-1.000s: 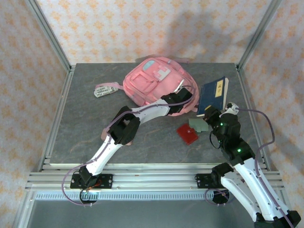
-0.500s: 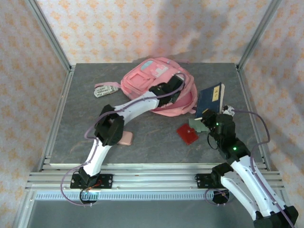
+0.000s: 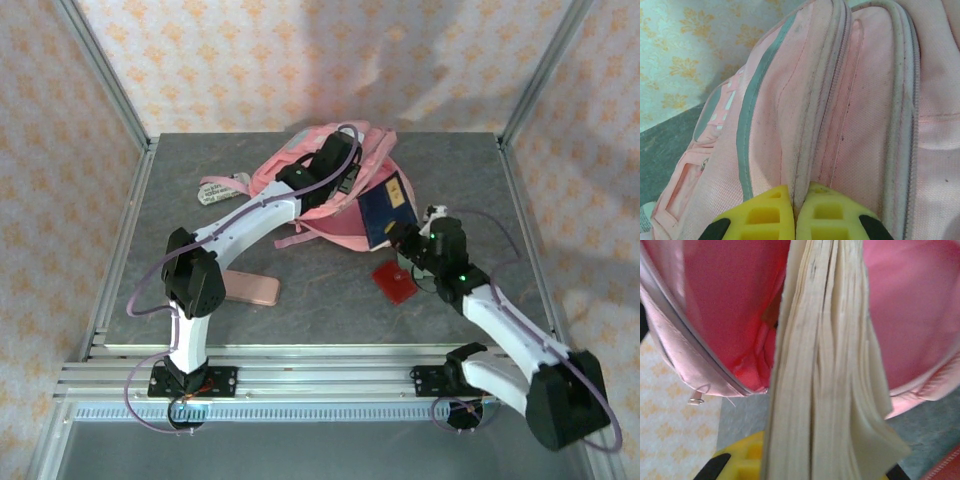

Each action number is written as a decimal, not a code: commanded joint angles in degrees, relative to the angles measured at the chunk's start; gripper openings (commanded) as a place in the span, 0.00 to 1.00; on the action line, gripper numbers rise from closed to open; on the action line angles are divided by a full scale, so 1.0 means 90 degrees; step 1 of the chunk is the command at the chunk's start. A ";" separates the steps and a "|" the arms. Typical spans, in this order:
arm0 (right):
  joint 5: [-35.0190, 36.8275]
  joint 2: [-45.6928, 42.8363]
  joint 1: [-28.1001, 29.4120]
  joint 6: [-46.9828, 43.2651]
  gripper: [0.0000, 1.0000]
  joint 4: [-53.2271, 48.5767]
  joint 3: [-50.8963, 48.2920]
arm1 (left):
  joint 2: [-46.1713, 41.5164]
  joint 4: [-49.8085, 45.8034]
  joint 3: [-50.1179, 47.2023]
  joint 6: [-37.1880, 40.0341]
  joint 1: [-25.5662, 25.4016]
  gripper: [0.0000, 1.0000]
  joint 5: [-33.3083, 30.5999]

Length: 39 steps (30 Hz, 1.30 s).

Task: Pack books, pencil case, and school supplies into a backpack

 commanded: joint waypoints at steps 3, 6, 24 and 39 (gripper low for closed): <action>-0.1520 0.1494 -0.0031 0.0026 0.00 0.1622 0.0964 | -0.0679 0.0820 -0.0091 0.0126 0.0013 0.00 -0.0192; -0.1951 0.2356 -0.0025 0.0121 0.00 0.2003 0.1474 | -0.0740 0.0877 -0.0199 0.0098 0.0022 0.00 -0.0172; -0.0929 0.5744 -0.0402 -0.0405 0.46 -0.1138 0.4465 | -0.0711 0.0823 -0.0302 -0.0196 0.0039 0.00 0.0206; -0.0951 0.6139 -0.0365 -0.0231 0.11 -0.0975 0.4749 | -0.0790 0.0945 -0.0592 -0.0467 0.0029 0.00 0.0543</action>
